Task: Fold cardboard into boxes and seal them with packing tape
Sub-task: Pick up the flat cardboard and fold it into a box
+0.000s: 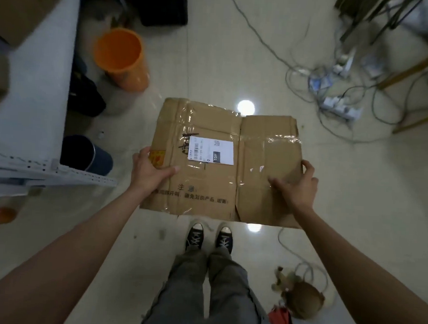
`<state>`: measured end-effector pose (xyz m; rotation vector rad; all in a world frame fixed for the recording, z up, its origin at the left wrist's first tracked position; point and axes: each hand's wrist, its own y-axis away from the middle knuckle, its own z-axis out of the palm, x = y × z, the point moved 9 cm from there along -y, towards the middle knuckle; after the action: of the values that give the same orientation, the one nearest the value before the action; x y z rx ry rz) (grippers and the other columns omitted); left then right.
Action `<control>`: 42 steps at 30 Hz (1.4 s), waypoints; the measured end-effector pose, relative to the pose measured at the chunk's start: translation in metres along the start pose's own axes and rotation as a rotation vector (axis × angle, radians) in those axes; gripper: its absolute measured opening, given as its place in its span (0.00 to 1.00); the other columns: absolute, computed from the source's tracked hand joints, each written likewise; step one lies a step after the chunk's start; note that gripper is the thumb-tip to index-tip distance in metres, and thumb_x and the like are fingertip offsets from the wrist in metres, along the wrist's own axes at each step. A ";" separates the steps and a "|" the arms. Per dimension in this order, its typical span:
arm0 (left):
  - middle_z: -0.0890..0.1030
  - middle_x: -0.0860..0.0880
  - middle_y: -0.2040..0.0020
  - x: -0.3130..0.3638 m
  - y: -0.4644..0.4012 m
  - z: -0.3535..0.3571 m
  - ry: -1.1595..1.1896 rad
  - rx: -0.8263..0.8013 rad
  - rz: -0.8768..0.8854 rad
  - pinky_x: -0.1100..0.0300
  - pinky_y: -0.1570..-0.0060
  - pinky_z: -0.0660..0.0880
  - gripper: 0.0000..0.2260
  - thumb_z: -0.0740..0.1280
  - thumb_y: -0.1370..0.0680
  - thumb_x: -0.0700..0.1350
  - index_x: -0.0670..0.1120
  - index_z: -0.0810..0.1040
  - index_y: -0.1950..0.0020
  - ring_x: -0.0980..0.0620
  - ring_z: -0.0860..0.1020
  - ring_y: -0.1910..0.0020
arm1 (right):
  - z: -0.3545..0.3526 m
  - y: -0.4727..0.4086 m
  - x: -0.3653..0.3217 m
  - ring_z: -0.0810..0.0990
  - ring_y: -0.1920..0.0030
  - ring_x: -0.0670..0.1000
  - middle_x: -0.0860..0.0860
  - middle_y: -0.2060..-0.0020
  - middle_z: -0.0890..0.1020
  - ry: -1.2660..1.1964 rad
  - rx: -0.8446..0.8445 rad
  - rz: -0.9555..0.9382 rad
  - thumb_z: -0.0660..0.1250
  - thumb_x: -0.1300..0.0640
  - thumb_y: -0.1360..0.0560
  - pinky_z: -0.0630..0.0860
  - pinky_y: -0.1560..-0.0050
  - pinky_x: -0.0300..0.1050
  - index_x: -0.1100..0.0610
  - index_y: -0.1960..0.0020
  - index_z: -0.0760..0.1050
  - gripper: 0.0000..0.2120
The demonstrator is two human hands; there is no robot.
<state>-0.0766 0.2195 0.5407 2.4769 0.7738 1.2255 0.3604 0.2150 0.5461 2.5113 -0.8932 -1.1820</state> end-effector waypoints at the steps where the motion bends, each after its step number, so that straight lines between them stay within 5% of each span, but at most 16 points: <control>1: 0.68 0.46 0.34 0.018 0.001 -0.010 -0.003 0.011 0.032 0.53 0.39 0.72 0.44 0.81 0.37 0.57 0.47 0.65 0.26 0.50 0.72 0.39 | -0.012 0.002 -0.013 0.70 0.33 0.63 0.61 0.32 0.67 -0.020 0.008 -0.025 0.82 0.45 0.37 0.70 0.32 0.58 0.49 0.25 0.59 0.49; 18: 0.67 0.53 0.37 0.289 0.030 -0.119 0.063 0.177 0.375 0.50 0.42 0.72 0.45 0.80 0.38 0.61 0.50 0.65 0.26 0.47 0.71 0.37 | -0.214 -0.014 -0.201 0.67 0.30 0.59 0.59 0.30 0.68 -0.157 0.206 -0.348 0.83 0.44 0.38 0.67 0.30 0.57 0.55 0.24 0.61 0.51; 24: 0.67 0.46 0.31 0.348 0.031 -0.144 0.041 0.234 0.434 0.48 0.39 0.70 0.48 0.79 0.37 0.63 0.48 0.62 0.23 0.45 0.70 0.33 | -0.258 -0.028 -0.249 0.68 0.29 0.59 0.59 0.29 0.68 -0.245 0.190 -0.424 0.82 0.45 0.37 0.67 0.28 0.60 0.54 0.23 0.60 0.51; 33: 0.67 0.43 0.29 0.403 -0.007 -0.169 0.081 0.269 0.468 0.44 0.34 0.71 0.47 0.79 0.37 0.61 0.46 0.63 0.24 0.43 0.71 0.32 | -0.276 -0.067 -0.333 0.68 0.31 0.60 0.58 0.28 0.65 -0.266 0.156 -0.483 0.82 0.48 0.36 0.68 0.30 0.63 0.52 0.21 0.56 0.52; 42: 0.65 0.43 0.27 0.492 -0.143 -0.195 0.136 0.278 0.518 0.43 0.35 0.70 0.48 0.80 0.36 0.60 0.46 0.61 0.23 0.42 0.69 0.31 | -0.255 -0.178 -0.448 0.69 0.33 0.61 0.59 0.30 0.66 -0.249 0.218 -0.520 0.82 0.45 0.37 0.70 0.32 0.65 0.49 0.23 0.57 0.51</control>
<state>-0.0350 0.6197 0.9134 2.9664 0.3530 1.5571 0.4107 0.6156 0.9120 2.9260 -0.4380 -1.6582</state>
